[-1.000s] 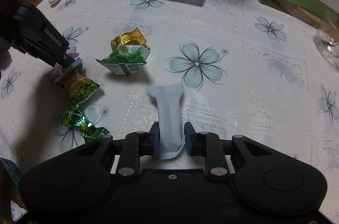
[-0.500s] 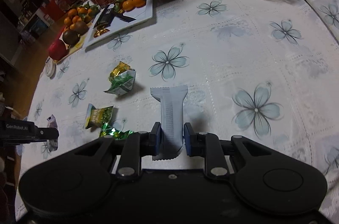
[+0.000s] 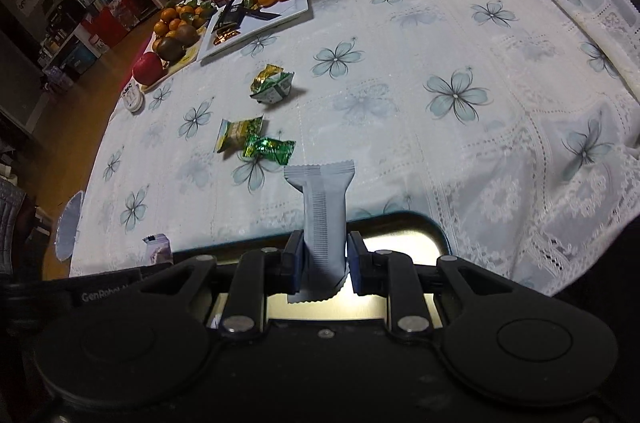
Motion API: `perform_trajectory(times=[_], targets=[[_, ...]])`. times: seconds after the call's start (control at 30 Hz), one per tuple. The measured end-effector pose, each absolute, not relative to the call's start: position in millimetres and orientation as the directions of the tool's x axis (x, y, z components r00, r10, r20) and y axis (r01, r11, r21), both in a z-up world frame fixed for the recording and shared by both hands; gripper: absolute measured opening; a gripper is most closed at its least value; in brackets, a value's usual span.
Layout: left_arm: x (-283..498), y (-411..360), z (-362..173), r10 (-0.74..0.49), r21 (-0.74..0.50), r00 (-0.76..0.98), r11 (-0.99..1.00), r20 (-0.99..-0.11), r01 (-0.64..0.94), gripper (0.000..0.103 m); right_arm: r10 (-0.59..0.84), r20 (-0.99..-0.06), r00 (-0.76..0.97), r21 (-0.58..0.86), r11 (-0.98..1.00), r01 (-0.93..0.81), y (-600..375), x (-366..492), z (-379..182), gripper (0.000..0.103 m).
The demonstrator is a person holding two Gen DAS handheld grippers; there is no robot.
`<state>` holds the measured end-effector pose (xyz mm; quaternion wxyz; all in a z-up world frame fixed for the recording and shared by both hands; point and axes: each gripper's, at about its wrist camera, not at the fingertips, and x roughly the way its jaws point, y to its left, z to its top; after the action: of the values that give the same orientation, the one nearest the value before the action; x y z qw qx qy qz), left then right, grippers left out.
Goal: Organize snacks
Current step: 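Carry the Hawthorn Strip packet and white bar over the gold tray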
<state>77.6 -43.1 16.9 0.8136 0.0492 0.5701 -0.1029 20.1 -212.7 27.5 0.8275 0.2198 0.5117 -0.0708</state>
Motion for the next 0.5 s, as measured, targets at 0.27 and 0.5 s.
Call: perform_trajectory(times=[0.27, 0.5], targets=[[39.3, -40.1, 1.9, -0.128, -0.068, 0.275, 0.973, -0.953, 0.219, 0.027, 0.091, -0.902, 0.421, 0.256, 0.899, 0.354, -195.6, -25.9, 25.9, 0.024], [37.8, -26.8, -2.3, -0.153, -0.111, 0.244, 0.978, -0.958, 0.178, 0.027, 0.081, -0.922, 0.378, 0.225, 0.907, 0.355, -191.1, -38.0, 18.9, 0.024]])
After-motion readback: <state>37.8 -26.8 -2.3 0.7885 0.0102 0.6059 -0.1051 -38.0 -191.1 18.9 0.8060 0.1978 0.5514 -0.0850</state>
